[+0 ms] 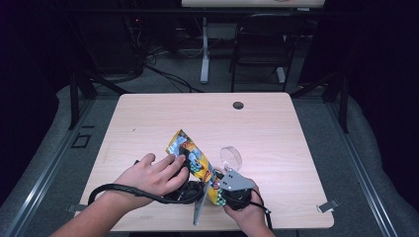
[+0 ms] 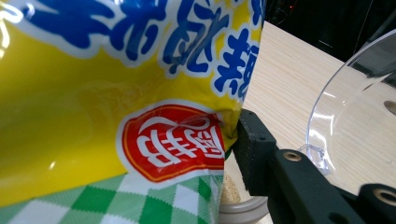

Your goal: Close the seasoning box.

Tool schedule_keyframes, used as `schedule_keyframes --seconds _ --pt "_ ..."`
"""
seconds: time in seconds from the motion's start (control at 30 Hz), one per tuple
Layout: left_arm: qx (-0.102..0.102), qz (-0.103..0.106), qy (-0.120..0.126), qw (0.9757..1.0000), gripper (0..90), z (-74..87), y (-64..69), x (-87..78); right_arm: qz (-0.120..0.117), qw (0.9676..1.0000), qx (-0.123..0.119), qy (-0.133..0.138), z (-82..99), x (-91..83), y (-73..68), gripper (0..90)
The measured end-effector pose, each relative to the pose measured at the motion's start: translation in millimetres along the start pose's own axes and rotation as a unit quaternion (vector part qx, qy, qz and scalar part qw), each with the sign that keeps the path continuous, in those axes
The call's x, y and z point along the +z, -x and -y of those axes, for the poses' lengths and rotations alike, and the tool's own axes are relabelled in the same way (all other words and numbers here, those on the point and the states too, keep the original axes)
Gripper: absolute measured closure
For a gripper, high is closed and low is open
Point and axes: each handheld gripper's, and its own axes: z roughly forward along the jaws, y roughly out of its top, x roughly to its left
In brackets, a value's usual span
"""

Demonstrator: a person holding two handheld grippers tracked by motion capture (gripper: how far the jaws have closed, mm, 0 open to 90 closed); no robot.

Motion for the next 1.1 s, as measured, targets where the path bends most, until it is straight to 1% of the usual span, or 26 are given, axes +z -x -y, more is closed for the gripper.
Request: schedule_keyframes --seconds 0.2,0.53,0.8,1.1 --pt "-0.004 -0.001 0.001 1.0000 78.4 -0.3 -0.3 -0.3 0.000 1.0000 0.000 -0.001 -0.3 0.7 0.3 71.0" --pt "-0.002 0.001 -0.001 1.0000 80.2 0.1 -0.4 -0.6 -0.002 1.0000 0.000 0.001 -0.8 2.7 -0.2 71.0" --pt "-0.006 0.001 0.000 1.0000 80.9 0.2 -2.6 -1.5 -0.006 0.9999 0.010 0.006 -1.2 1.3 1.8 71.0" --pt "-0.008 0.004 0.001 1.0000 81.2 1.4 -3.2 -1.6 -0.008 0.9999 0.009 0.002 -2.5 0.2 2.2 71.0"
